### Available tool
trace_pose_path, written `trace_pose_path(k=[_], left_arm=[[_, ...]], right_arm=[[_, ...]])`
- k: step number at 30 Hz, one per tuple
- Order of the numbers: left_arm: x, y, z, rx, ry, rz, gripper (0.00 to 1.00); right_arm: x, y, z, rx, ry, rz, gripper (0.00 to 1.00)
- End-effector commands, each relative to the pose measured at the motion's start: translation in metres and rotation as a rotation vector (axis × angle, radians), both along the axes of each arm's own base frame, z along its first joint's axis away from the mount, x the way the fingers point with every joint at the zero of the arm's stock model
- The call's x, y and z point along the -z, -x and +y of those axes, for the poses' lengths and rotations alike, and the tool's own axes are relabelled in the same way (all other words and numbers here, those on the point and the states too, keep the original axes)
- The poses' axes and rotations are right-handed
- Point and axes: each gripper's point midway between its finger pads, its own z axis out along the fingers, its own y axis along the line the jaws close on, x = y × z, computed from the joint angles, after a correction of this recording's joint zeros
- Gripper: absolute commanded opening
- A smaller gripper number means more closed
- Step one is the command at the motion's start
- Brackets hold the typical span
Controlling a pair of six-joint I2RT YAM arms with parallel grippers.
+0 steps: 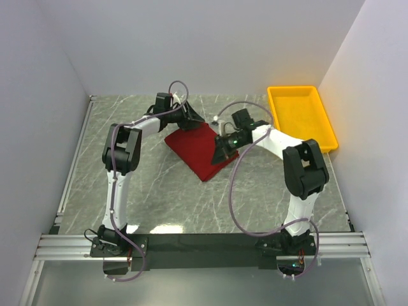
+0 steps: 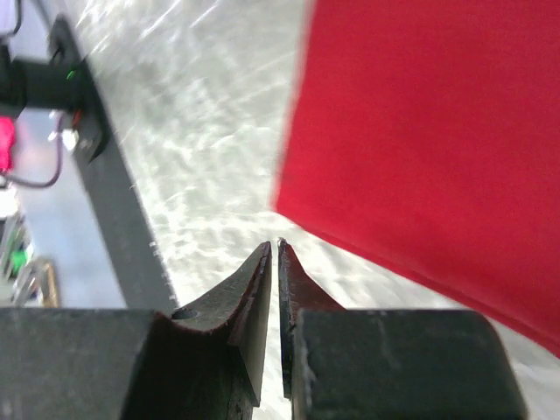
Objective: Fold and stack the t-shirts
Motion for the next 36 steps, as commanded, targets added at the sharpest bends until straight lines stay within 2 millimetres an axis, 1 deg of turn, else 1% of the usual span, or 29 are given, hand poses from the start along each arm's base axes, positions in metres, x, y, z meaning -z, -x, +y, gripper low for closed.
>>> trace_pose_path(k=[1, 3, 4, 5, 6, 7, 9, 11, 18, 22, 26, 30, 35, 36], left_arm=[[-0.039, -0.014, -0.011, 0.036, 0.076, -0.095, 0.55], [-0.037, -0.016, -0.012, 0.037, 0.079, -0.089, 0.55], [-0.032, -0.016, -0.012, 0.037, 0.082, -0.075, 0.55], [-0.030, -0.017, -0.012, 0.035, 0.084, -0.074, 0.55], [-0.028, -0.018, -0.013, 0.033, 0.085, -0.070, 0.55], [-0.022, -0.017, -0.013, 0.038, 0.090, -0.053, 0.54], [-0.018, -0.018, -0.014, 0.037, 0.092, -0.046, 0.54], [-0.012, -0.017, -0.015, 0.038, 0.099, -0.031, 0.54], [-0.002, -0.030, -0.015, 0.004, 0.091, -0.008, 0.53], [0.005, -0.043, -0.012, -0.036, 0.089, 0.005, 0.53], [0.002, -0.055, -0.007, -0.074, 0.117, 0.003, 0.52], [0.004, -0.066, 0.003, -0.108, 0.116, 0.008, 0.52], [0.016, -0.073, 0.012, -0.130, 0.115, 0.035, 0.52], [0.022, -0.074, 0.014, -0.133, 0.111, 0.048, 0.52]], right_arm=[[0.000, 0.014, 0.024, -0.056, -0.031, 0.025, 0.14], [0.003, 0.019, 0.035, -0.070, -0.035, 0.062, 0.14], [0.008, 0.016, 0.038, -0.067, -0.031, 0.079, 0.14], [0.009, 0.015, 0.041, -0.062, -0.033, 0.093, 0.14], [0.012, 0.016, 0.043, -0.063, -0.033, 0.108, 0.14], [0.018, 0.015, 0.045, -0.059, -0.025, 0.124, 0.14], [0.028, 0.014, 0.045, -0.049, -0.002, 0.151, 0.13], [0.034, 0.014, 0.045, -0.043, 0.023, 0.149, 0.13], [0.055, 0.023, 0.037, -0.022, 0.078, 0.200, 0.10], [0.060, 0.024, 0.034, -0.004, 0.101, 0.210, 0.08], [0.065, 0.024, 0.032, 0.014, 0.124, 0.218, 0.05], [0.073, 0.023, 0.029, 0.032, 0.152, 0.227, 0.04], [0.078, 0.023, 0.028, 0.037, 0.169, 0.236, 0.03], [0.078, 0.022, 0.028, 0.039, 0.170, 0.237, 0.03]])
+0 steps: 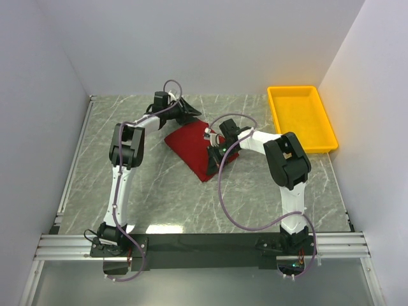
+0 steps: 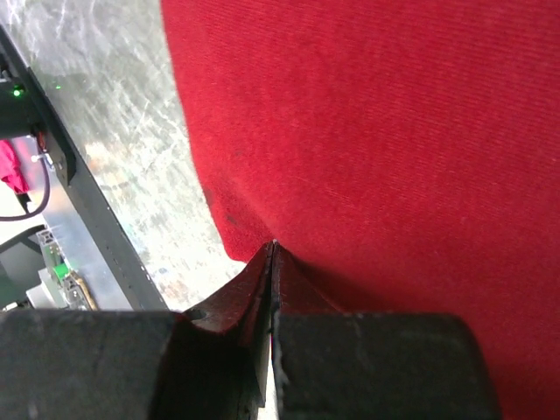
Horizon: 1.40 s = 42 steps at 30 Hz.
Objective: Fold and stack the t-shirts
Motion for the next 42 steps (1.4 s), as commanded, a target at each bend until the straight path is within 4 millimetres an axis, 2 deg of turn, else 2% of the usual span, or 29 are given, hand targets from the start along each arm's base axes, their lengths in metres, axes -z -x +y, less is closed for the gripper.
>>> trace_pose_path(k=[1, 6, 8, 11, 13, 14, 15, 16, 17, 18, 20, 21, 23, 24, 26, 27, 28, 29, 30, 32, 33, 34, 35, 36, 37, 38, 39, 41, 42], left_arm=[[-0.005, -0.015, 0.008, -0.032, 0.004, -0.024, 0.52], [-0.007, -0.023, 0.013, -0.048, 0.011, -0.035, 0.52], [-0.017, -0.031, 0.016, -0.062, 0.016, -0.061, 0.52], [-0.043, -0.044, 0.027, -0.096, 0.030, -0.116, 0.52], [-0.073, -0.053, 0.039, -0.118, 0.023, -0.183, 0.53], [-0.081, -0.056, 0.044, -0.135, 0.007, -0.195, 0.54], [-0.105, -0.058, 0.053, -0.147, -0.014, -0.253, 0.54], [-0.115, -0.058, 0.059, -0.155, -0.033, -0.277, 0.55], [-0.118, -0.056, 0.066, -0.167, -0.064, -0.264, 0.56], [-0.138, -0.055, 0.079, -0.188, -0.120, -0.330, 0.57], [-0.151, -0.045, 0.093, -0.211, -0.192, -0.361, 0.59], [-0.161, -0.033, 0.108, -0.240, -0.266, -0.391, 0.61], [-0.172, -0.018, 0.121, -0.264, -0.329, -0.423, 0.63], [-0.180, 0.001, 0.130, -0.272, -0.379, -0.446, 0.65], [-0.185, 0.018, 0.144, -0.318, -0.445, -0.462, 0.67], [-0.191, 0.039, 0.151, -0.324, -0.478, -0.477, 0.69], [-0.192, 0.047, 0.159, -0.354, -0.508, -0.482, 0.70], [-0.195, 0.057, 0.163, -0.364, -0.525, -0.490, 0.72], [-0.197, 0.077, 0.168, -0.371, -0.542, -0.498, 0.76], [-0.198, 0.094, 0.174, -0.377, -0.540, -0.506, 0.79], [-0.195, 0.111, 0.173, -0.364, -0.523, -0.500, 0.79], [-0.195, 0.117, 0.171, -0.354, -0.505, -0.504, 0.79], [-0.189, 0.132, 0.163, -0.310, -0.455, -0.490, 0.79], [-0.184, 0.139, 0.159, -0.290, -0.429, -0.477, 0.79], [-0.182, 0.143, 0.154, -0.276, -0.399, -0.480, 0.78], [-0.188, 0.149, 0.141, -0.219, -0.332, -0.516, 0.78], [-0.173, 0.153, 0.136, -0.208, -0.296, -0.463, 0.77], [-0.170, 0.156, 0.122, -0.167, -0.239, -0.478, 0.77], [-0.158, 0.157, 0.115, -0.148, -0.218, -0.437, 0.77]], right_arm=[[0.007, 0.000, 0.000, 0.006, 0.023, 0.006, 0.03], [0.003, 0.000, -0.001, 0.004, 0.029, -0.008, 0.03], [-0.002, 0.000, -0.003, -0.015, 0.022, -0.035, 0.03], [-0.017, 0.001, -0.005, -0.062, -0.003, -0.102, 0.03], [-0.041, -0.002, -0.007, -0.094, -0.036, -0.183, 0.04], [-0.060, -0.008, -0.010, -0.097, -0.067, -0.231, 0.04], [-0.072, -0.007, -0.011, -0.109, -0.106, -0.239, 0.05], [-0.080, -0.006, -0.016, -0.130, -0.116, -0.259, 0.05], [-0.097, -0.009, -0.019, -0.134, -0.140, -0.304, 0.05], [-0.104, -0.015, -0.028, -0.133, -0.146, -0.338, 0.05], [-0.118, -0.023, -0.042, -0.110, -0.129, -0.388, 0.05], [-0.119, -0.030, -0.055, -0.093, -0.104, -0.409, 0.06], [-0.124, -0.040, -0.065, -0.067, -0.073, -0.450, 0.06], [-0.123, -0.046, -0.071, -0.046, -0.050, -0.460, 0.07], [-0.121, -0.059, -0.083, -0.005, 0.003, -0.493, 0.07], [-0.120, -0.064, -0.085, 0.017, 0.018, -0.495, 0.07], [-0.119, -0.068, -0.086, 0.025, 0.029, -0.509, 0.07], [-0.113, -0.074, -0.089, 0.034, 0.057, -0.509, 0.07], [-0.109, -0.078, -0.089, 0.049, 0.066, -0.504, 0.07], [-0.095, -0.084, -0.091, 0.061, 0.091, -0.474, 0.07], [-0.091, -0.086, -0.089, 0.070, 0.090, -0.459, 0.07], [-0.081, -0.087, -0.088, 0.070, 0.094, -0.429, 0.07], [-0.081, -0.088, -0.084, 0.073, 0.076, -0.414, 0.07], [-0.079, -0.087, -0.081, 0.072, 0.062, -0.400, 0.07], [-0.074, -0.086, -0.079, 0.069, 0.051, -0.376, 0.07], [-0.073, -0.084, -0.075, 0.059, 0.031, -0.358, 0.07], [-0.073, -0.080, -0.069, 0.047, -0.001, -0.338, 0.07], [-0.065, -0.072, -0.063, 0.028, -0.035, -0.286, 0.07], [-0.065, -0.066, -0.058, 0.013, -0.073, -0.253, 0.07]])
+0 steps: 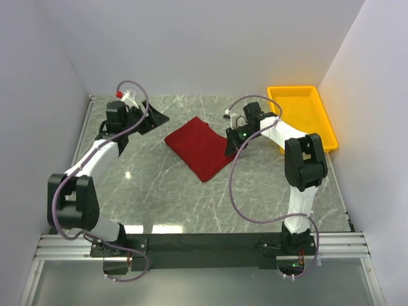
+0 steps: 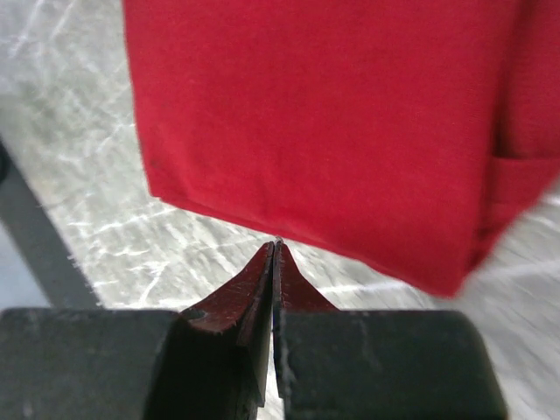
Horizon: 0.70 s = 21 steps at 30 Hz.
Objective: Fold and stack the t-shirts
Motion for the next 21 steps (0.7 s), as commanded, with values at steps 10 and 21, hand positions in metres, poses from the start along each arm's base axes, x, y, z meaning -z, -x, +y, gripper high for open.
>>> trace_pose_path(k=[10, 21], left_arm=[[0.045, -0.027, -0.101, 0.321, 0.264, 0.116, 0.73], [0.097, -0.071, -0.136, 0.349, 0.370, 0.244, 0.69]], right_arm=[[-0.001, 0.023, 0.053, -0.134, -0.202, 0.156, 0.06], [0.026, 0.027, 0.063, -0.124, -0.198, 0.259, 0.06]])
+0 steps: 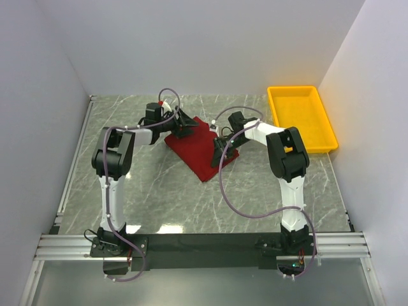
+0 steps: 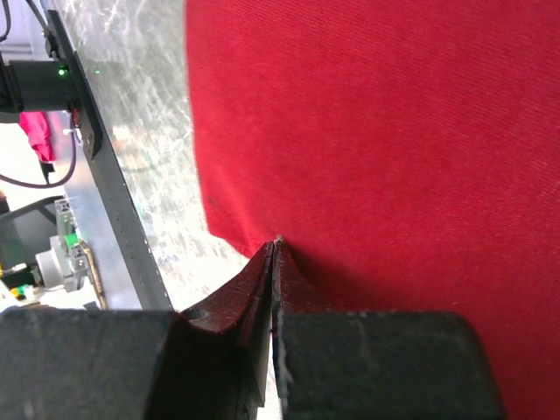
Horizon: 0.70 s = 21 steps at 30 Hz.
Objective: Fold and stack the t-shirts
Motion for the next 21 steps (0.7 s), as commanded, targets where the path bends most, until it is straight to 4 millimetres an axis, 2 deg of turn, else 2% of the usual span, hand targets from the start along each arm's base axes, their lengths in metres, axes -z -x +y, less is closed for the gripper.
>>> trace_pose_path(k=[1, 7, 14, 18, 21], left_arm=[[-0.023, -0.017, -0.011, 0.029, 0.064, -0.061, 0.69], [0.000, -0.033, -0.014, 0.016, 0.072, -0.009, 0.68], [0.027, -0.047, 0.001, -0.039, 0.089, 0.049, 0.68], [0.033, -0.055, 0.012, -0.064, 0.088, 0.065, 0.67], [0.030, -0.060, 0.020, -0.081, 0.101, 0.059, 0.68]], right_arm=[[-0.003, -0.005, 0.004, 0.007, -0.023, 0.012, 0.06], [0.010, -0.004, 0.000, 0.024, 0.017, 0.034, 0.05], [0.026, -0.006, -0.008, 0.068, 0.087, 0.050, 0.04], [0.033, -0.009, -0.011, 0.096, 0.124, 0.066, 0.03], [0.035, -0.008, -0.013, 0.100, 0.132, 0.076, 0.03]])
